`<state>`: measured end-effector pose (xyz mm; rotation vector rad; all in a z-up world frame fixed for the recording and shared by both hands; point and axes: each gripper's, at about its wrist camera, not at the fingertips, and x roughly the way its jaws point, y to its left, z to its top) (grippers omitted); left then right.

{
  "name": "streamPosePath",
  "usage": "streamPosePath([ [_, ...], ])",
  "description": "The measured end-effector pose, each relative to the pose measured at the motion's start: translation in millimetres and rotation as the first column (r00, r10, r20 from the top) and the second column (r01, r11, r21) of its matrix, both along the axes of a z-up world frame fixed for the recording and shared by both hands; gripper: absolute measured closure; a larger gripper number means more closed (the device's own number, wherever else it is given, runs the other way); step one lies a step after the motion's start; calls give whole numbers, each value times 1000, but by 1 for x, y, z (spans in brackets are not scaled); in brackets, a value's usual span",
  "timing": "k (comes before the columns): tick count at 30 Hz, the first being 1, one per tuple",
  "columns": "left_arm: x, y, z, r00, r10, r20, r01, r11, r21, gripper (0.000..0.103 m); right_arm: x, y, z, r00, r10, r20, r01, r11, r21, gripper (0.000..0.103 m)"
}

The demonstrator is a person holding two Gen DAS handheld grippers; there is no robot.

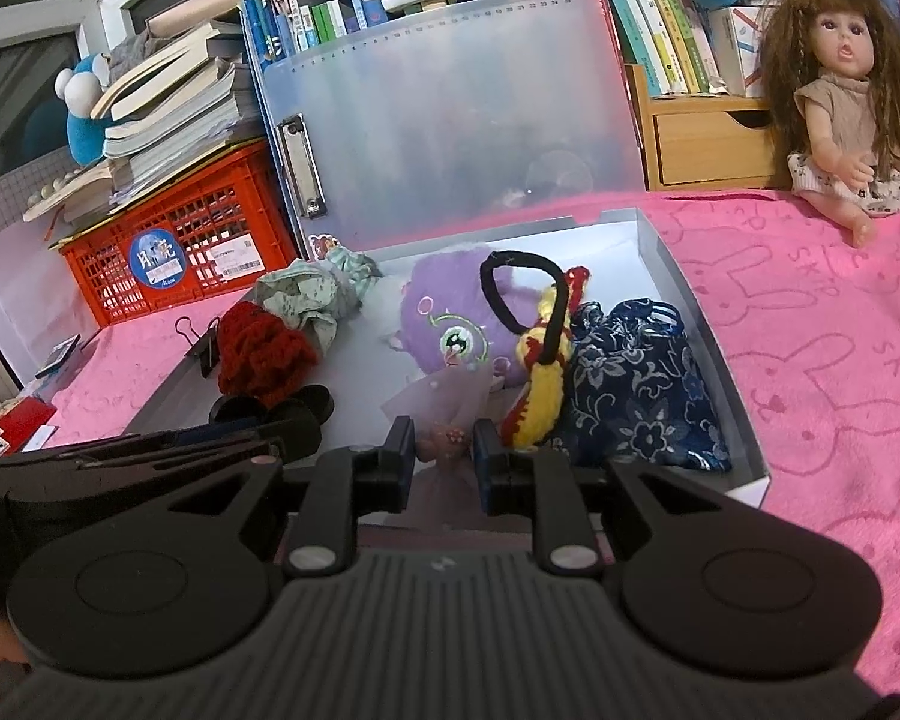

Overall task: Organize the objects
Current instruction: 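Open left tool to release black lid in box while right tool releases bow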

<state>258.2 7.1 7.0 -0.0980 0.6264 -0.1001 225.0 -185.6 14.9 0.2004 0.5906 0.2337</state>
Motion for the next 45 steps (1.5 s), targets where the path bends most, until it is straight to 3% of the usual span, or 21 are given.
streamPosePath([
  [14,0,0,0,1000,-6,1,6,1000,-3,70,-1,1,-1,1000,3,8,-3,1000,-9,77],
  [16,-1,0,0,1000,-5,1,5,1000,-1,65,-1,1,0,1000,3,7,-3,1000,-8,75],
  [18,0,-1,0,1000,-4,1,4,1000,1,65,-1,1,0,1000,2,8,-2,1000,-10,66],
  [27,-2,-1,1,1000,-10,-3,10,1000,11,63,-4,1,4,1000,3,20,-2,1000,-24,59],
  [41,-8,-2,10,1000,-18,10,17,1000,14,62,-11,1,13,999,1,44,1,999,-44,58],
  [45,-12,-2,15,1000,-17,20,17,1000,6,55,-13,1,16,999,3,54,0,999,-48,58],
])
